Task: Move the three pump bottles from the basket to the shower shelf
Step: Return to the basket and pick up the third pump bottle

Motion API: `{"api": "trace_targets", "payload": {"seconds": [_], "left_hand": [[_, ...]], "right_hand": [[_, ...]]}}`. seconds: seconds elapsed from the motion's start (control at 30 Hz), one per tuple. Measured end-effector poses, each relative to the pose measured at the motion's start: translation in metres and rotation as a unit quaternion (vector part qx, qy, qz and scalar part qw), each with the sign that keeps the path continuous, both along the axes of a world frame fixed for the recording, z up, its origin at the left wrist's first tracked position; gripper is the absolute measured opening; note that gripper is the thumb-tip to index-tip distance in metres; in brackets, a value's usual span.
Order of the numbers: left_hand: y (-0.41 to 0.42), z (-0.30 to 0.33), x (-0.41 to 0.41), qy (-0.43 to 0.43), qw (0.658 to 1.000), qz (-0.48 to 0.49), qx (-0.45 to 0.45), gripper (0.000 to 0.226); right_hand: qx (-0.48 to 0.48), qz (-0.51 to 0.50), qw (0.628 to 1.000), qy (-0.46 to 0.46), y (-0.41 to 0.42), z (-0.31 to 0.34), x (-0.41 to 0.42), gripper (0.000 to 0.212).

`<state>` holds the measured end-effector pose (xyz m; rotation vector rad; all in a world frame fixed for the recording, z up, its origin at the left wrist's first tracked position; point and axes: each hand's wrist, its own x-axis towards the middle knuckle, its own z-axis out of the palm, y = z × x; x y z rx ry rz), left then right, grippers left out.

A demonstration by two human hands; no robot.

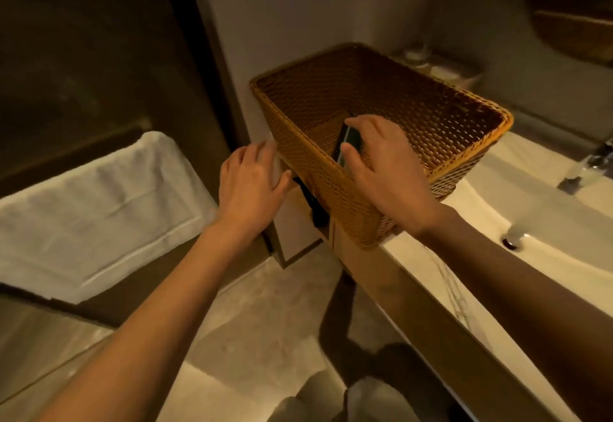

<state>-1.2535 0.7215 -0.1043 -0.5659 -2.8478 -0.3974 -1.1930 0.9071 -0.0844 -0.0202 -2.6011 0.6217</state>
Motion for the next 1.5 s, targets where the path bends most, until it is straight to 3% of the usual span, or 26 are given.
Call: {"api": "trace_targets", "payload": {"seconds": [0.13,0.33,0.47,0.6,0.8,0.9,1.03,1.13,1.33,1.5], "left_hand": [[0.03,0.003,-0.017,0.005,1.0,0.024,0.012,0.053],[0.065,0.0,-0.075,0.0,0.999,0.037,-0.01,0.051],[0.075,-0.005,-0.111,-0.01,1.0,0.014,-0.018,0.052],[0.073,-0.012,-0.137,-0.008,1.0,-0.018,-0.018,0.05],[0.077,-0.013,-0.175,-0.004,0.999,-0.043,-0.017,0.051],[0.081,-0.012,-0.192,-0.005,0.998,-0.057,-0.016,0.051],[0.085,-0.014,-0.204,-0.01,0.998,-0.068,-0.004,0.051],[0.088,-0.014,-0.209,-0.02,0.998,-0.066,0.006,0.051],[0.09,0.0,-0.206,-0.032,0.997,-0.049,0.047,0.051],[0.087,0.021,-0.181,-0.079,0.981,-0.015,0.178,0.048]], "right_hand": [[-0.031,0.013,0.998,-0.059,0.038,-0.002,-0.051,0.046],[0.022,0.001,0.984,-0.176,0.061,-0.033,-0.141,0.055],[0.012,-0.052,0.968,-0.244,0.075,-0.059,-0.186,0.058],[-0.038,-0.107,0.943,-0.311,0.087,-0.091,-0.218,0.076],[-0.187,-0.191,0.898,-0.349,0.085,-0.127,-0.254,0.089],[-0.301,-0.229,0.857,-0.35,0.09,-0.142,-0.266,0.083],[-0.414,-0.205,0.817,-0.346,0.1,-0.145,-0.265,0.072],[-0.399,-0.18,0.839,-0.323,0.102,-0.138,-0.263,0.075],[-0.236,-0.122,0.945,-0.189,0.101,-0.072,-0.262,0.076],[-0.251,-0.012,0.967,-0.044,0.081,0.006,-0.245,0.077]]}}
